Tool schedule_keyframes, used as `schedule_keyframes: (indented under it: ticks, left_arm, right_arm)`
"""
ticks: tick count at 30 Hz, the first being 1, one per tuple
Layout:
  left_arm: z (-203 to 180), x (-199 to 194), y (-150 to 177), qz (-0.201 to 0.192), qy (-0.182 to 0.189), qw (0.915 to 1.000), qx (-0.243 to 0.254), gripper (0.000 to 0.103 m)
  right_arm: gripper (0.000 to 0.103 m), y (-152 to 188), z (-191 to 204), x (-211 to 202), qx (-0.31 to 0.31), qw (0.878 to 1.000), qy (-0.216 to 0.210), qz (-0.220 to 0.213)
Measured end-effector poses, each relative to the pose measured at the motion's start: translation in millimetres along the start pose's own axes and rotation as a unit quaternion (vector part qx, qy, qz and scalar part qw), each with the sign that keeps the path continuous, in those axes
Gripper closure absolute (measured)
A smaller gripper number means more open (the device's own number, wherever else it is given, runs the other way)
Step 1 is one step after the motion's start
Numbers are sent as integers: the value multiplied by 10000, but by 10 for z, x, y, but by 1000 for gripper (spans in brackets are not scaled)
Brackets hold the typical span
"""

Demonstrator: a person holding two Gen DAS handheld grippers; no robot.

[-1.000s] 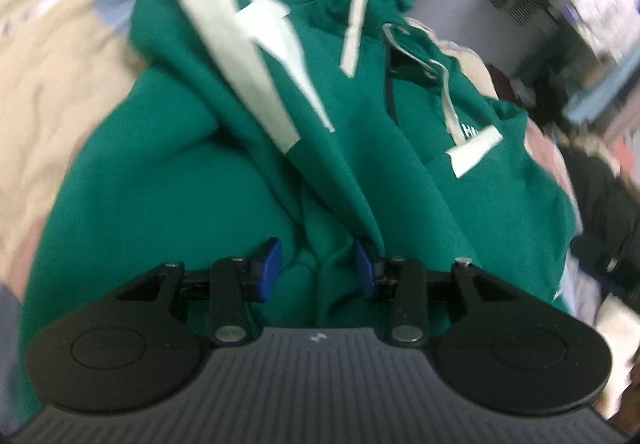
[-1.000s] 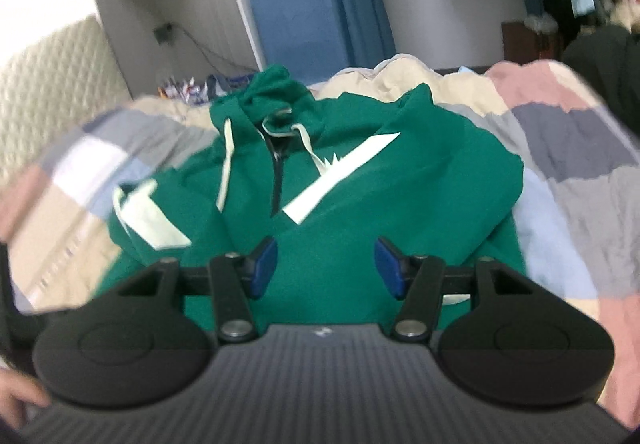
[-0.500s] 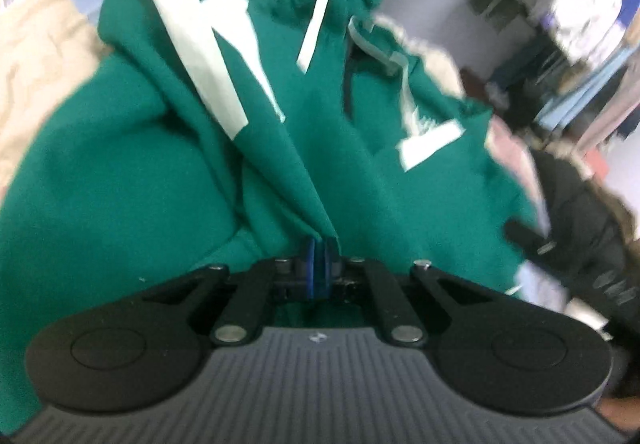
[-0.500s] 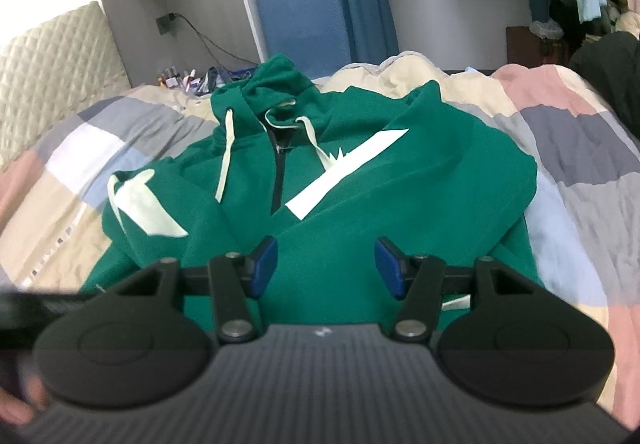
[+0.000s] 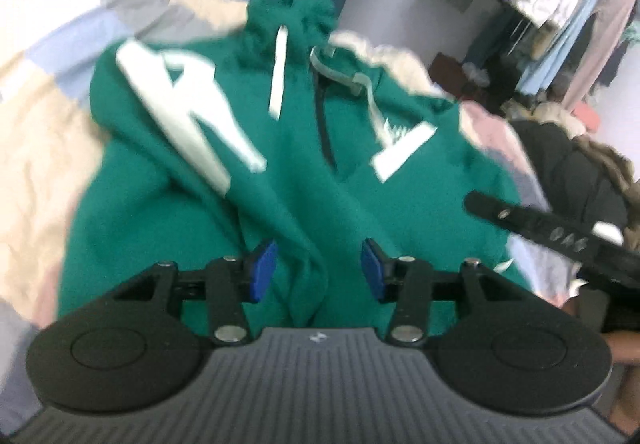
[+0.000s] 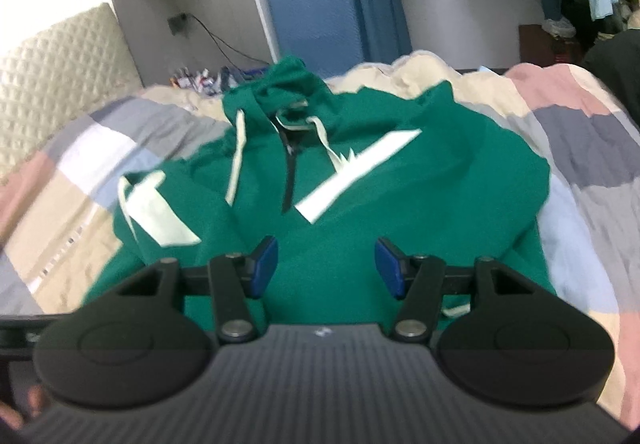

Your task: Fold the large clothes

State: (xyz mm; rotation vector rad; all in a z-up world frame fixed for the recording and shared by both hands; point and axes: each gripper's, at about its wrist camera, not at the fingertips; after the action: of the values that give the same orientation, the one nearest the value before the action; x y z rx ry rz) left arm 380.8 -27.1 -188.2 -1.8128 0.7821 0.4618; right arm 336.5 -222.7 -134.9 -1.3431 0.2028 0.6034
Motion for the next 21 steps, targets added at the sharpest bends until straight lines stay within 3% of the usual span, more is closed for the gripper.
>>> schedule_keyframes:
  ticks: [4, 7, 9, 12, 14, 15, 19, 21]
  left_arm:
    - [67, -36, -473, -256, -66, 9996, -108, 50]
    - [202, 110, -917, -300, 86, 9977, -597, 50]
    - [295, 264, -1212, -383, -17, 9964, -750, 50]
    - [455, 620, -1615, -363, -64, 9955, -868, 48]
    - [624, 942, -1904, -315, -83, 9945, -992, 46]
    - [712, 1100, -2019, -300, -120, 9941, -1037, 45]
    - [1086, 1837, -2456, -118, -196, 9913, -1295, 39]
    - [1273, 2164, -2617, -78, -11, 9886, -1502, 38]
  right_arm:
    - [45, -219, 31, 59, -97, 9998, -71, -134]
    - [45, -461, 29, 171, -60, 9996, -167, -202]
    - [45, -651, 36, 312, -114, 9996, -150, -229]
    - [41, -951, 17, 640, -135, 9996, -178, -191]
    - [24, -1136, -41, 903, -23, 9995, -241, -181]
    - [21, -1251, -91, 1094, 83, 9995, -248, -166]
    - [20, -1586, -282, 1822, 504, 9984, -239, -3]
    - [20, -1743, -396, 2191, 795, 9961, -364, 67]
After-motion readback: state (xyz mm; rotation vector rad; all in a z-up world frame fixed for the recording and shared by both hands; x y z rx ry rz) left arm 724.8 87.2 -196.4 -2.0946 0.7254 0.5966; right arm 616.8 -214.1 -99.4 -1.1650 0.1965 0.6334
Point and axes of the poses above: each gripper's, at about its wrist camera, not at the fingertips, and x roughly the way its jaws point, z to its left, y to its underside
